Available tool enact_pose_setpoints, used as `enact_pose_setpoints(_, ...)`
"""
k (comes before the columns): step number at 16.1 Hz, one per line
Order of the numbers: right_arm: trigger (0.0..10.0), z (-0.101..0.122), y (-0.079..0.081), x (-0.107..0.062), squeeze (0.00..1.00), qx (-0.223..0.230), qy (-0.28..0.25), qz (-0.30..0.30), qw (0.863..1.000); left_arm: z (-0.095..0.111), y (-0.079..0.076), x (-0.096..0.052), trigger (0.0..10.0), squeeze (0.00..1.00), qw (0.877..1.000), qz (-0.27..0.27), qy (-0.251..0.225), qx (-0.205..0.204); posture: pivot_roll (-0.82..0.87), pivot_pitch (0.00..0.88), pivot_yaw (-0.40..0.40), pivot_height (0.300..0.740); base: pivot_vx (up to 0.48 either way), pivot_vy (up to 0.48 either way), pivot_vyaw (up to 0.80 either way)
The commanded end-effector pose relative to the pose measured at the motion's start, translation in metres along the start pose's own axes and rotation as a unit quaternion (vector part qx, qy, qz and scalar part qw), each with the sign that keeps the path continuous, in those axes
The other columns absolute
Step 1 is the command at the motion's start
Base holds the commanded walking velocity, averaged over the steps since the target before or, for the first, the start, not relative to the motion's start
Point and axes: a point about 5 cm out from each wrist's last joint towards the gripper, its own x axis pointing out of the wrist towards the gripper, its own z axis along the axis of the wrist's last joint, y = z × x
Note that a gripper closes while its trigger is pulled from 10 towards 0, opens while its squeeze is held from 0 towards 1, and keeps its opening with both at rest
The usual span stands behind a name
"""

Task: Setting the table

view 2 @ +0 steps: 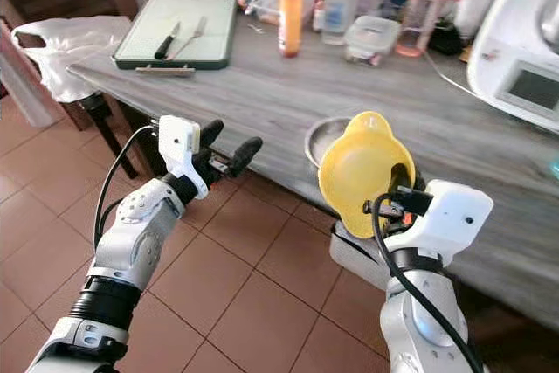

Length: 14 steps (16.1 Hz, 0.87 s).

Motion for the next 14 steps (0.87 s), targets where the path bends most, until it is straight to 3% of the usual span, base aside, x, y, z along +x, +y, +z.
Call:
enact_pose_setpoints(1, 10.0, 0.0027, 0.0023, -0.0017, 0.0, 0.003, -0.005, 0.006, 1.0, -0.0009, -0.002, -0.0005, 10.0, 0.0, 1.0, -0.004, 0.001, 0.003, -0.01, 0.107, 0.003, 0.74, 0.48, 0.0, 0.0)
enact_pose_setpoints(10, 10.0, 0.002, 0.0032, -0.0016, 0.0, 0.006, -0.004, 0.004, 1.0, -0.001, -0.0025, 0.0002, 10.0, 0.0, 1.0, -0.011, 0.005, 0.002, -0.01, 0.108, 0.008, 0.74, 0.464, 0.0, 0.0)
enact_pose_setpoints(14, 10.0, 0.0016, 0.0023, -0.0022, 0.0, 0.005, -0.002, 0.004, 1.0, -0.0029, -0.0032, -0.0035, 10.0, 0.0, 1.0, -0.025, 0.014, 0.004, -0.01, 0.111, 0.004, 0.74, 0.0, 0.0, 0.0)
